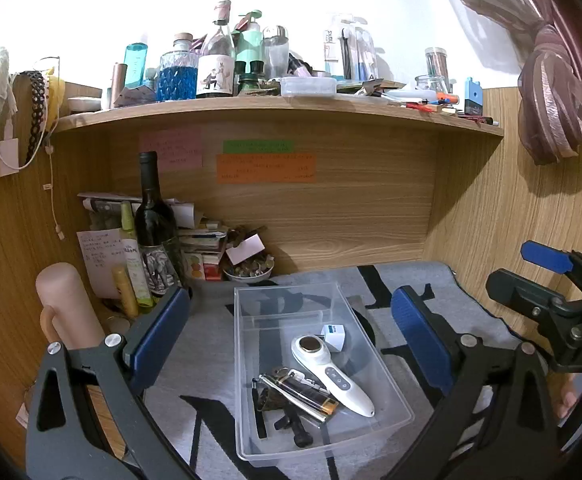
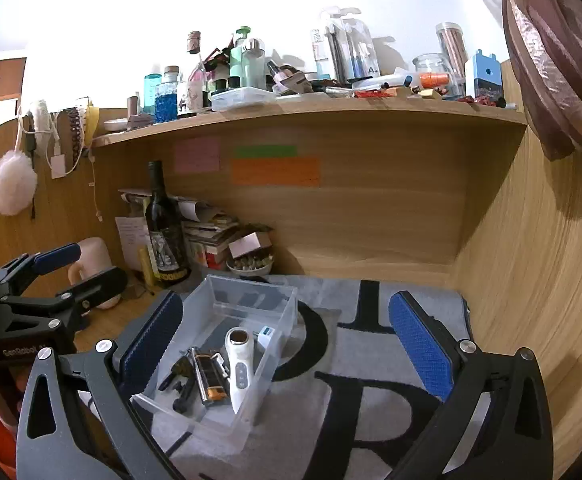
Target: Organize rigid objects
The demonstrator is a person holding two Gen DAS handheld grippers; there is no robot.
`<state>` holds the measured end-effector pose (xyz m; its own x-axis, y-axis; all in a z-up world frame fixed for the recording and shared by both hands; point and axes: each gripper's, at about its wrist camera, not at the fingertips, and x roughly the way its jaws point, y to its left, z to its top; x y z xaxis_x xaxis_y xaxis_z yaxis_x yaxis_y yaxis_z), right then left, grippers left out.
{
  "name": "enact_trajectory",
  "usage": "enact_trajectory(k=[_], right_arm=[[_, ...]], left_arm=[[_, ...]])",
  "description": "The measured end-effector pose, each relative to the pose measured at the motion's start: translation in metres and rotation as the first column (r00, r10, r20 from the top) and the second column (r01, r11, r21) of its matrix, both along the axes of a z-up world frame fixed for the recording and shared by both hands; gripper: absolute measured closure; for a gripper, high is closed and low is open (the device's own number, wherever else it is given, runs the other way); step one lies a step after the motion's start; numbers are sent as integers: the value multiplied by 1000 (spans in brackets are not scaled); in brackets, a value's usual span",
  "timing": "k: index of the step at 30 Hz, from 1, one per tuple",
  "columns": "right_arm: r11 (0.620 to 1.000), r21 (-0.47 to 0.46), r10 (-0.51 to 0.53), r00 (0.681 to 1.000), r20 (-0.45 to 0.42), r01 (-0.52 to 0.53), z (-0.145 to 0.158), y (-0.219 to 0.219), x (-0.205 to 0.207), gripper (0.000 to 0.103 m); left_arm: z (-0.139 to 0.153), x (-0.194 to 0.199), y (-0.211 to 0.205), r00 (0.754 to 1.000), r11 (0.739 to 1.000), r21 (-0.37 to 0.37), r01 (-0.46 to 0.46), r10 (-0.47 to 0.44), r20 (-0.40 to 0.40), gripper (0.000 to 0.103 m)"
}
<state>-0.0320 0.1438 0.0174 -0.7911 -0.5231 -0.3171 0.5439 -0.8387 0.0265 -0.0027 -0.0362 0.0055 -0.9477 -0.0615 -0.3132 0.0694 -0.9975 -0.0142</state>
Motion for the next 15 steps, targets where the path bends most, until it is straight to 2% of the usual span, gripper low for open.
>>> enact_trajectory(k=[15], right_arm=[[1000, -9, -27, 999, -23, 26, 3, 3, 3, 0]], left_arm=[[0, -3, 1, 1000, 1000, 2, 4, -4, -3, 0]])
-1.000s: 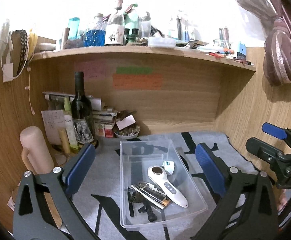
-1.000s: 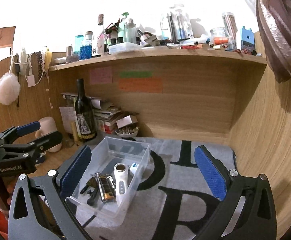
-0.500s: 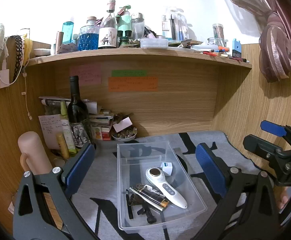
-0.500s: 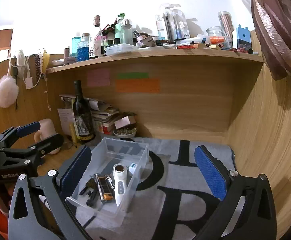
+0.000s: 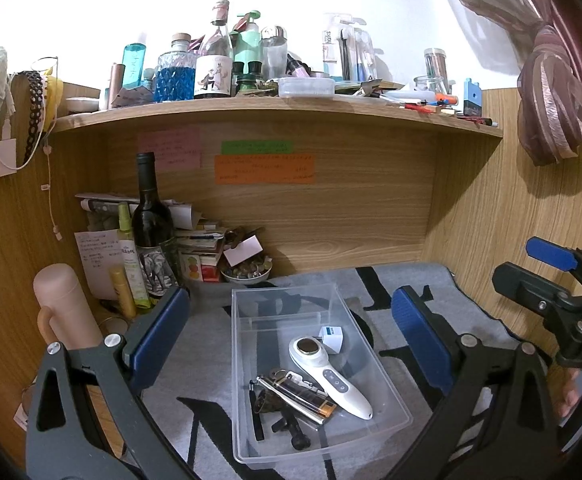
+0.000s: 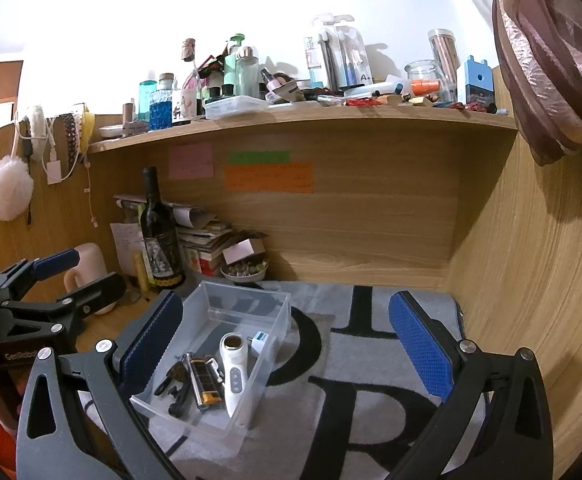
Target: Organize rigid objects
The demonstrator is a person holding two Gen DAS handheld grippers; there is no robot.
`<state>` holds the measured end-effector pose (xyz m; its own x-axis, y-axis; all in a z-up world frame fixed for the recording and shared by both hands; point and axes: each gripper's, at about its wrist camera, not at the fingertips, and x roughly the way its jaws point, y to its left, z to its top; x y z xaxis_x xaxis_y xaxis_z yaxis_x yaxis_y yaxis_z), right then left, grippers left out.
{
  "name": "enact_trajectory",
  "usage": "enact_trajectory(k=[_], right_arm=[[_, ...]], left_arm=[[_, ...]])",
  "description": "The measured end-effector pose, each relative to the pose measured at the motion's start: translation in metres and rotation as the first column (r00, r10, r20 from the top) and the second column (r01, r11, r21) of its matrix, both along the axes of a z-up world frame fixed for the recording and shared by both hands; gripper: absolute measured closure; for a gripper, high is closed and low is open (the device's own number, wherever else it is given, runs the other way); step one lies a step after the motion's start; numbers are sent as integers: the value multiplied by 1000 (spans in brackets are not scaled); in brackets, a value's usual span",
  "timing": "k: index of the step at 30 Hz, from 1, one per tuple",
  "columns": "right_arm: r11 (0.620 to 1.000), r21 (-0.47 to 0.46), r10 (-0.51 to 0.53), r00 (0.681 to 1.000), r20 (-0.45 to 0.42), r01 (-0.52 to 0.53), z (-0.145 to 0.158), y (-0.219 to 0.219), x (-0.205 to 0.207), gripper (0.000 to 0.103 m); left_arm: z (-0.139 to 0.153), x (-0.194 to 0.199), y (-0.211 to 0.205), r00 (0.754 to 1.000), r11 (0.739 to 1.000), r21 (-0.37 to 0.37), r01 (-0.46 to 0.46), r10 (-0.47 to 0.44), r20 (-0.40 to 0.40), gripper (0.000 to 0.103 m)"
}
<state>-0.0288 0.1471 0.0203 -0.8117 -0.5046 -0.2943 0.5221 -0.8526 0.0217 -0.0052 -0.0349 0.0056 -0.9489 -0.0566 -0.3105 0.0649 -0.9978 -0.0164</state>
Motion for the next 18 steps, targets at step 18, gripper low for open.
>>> enact_trajectory(k=[18], right_arm=[[1000, 11, -2, 1000, -4, 2, 1, 0, -2, 0]], left_arm=[[-2, -5, 0, 1000, 1000, -5, 13, -13, 5, 0]])
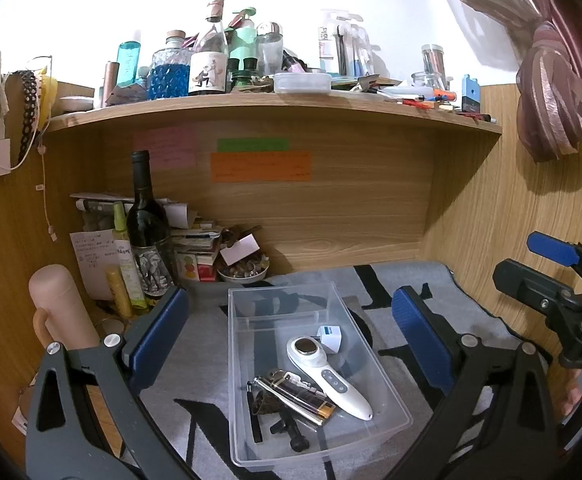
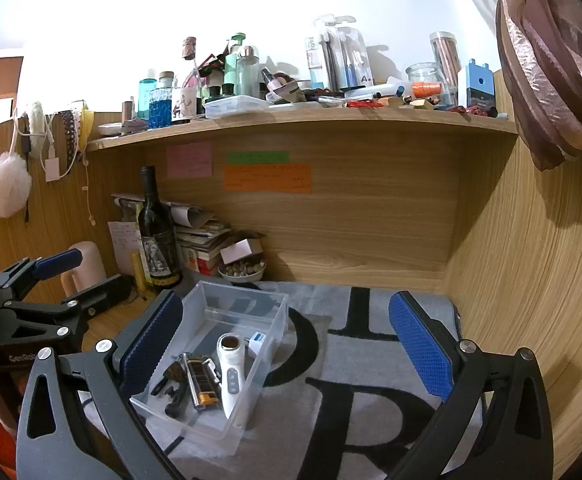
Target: Organize rigid objects
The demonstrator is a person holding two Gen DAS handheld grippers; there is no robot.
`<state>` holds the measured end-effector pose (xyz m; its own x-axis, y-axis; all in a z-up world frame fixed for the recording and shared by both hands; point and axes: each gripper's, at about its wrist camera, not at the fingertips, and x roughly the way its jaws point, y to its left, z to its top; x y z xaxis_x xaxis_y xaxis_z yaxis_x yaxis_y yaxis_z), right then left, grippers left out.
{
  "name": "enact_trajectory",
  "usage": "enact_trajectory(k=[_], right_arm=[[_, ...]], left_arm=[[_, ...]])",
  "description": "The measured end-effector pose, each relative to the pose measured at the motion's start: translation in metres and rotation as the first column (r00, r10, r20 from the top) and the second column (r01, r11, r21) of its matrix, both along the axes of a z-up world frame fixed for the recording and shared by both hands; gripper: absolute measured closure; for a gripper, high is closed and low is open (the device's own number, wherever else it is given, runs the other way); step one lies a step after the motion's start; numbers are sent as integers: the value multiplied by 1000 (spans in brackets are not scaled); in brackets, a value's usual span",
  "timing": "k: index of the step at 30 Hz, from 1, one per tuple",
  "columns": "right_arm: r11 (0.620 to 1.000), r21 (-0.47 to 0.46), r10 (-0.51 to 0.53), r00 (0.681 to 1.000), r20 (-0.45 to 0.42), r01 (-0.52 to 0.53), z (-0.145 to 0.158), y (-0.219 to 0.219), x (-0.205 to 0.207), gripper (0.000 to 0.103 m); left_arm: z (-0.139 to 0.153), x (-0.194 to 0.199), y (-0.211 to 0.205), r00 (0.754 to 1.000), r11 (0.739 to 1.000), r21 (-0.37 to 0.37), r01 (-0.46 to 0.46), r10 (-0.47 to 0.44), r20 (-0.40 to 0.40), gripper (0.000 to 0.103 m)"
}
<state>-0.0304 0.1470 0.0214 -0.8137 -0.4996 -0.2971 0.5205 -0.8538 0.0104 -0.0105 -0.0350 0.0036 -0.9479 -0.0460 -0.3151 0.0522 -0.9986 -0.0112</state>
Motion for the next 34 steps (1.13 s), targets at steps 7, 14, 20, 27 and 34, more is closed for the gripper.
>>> enact_trajectory(k=[7, 14, 20, 27, 34], right_arm=[[1000, 7, 5, 1000, -14, -5, 2, 2, -1, 0], [1000, 13, 5, 1000, -22, -4, 2, 4, -2, 0], [1000, 19, 12, 1000, -25, -11, 2, 4, -2, 0], [1000, 25, 19, 1000, -22, -19, 1, 1, -4, 0], [999, 26, 20, 1000, -11, -20, -1, -1, -6, 0]], left_arm=[[1, 0, -1, 1000, 1000, 7, 2, -2, -2, 0], [0, -3, -3, 1000, 1000, 28, 9, -9, 10, 0], [0, -3, 0, 1000, 1000, 2, 20, -20, 6, 0], [-2, -5, 0, 999, 999, 8, 38, -38, 23, 0], [-3, -7, -6, 999, 998, 45, 32, -32, 17, 0]])
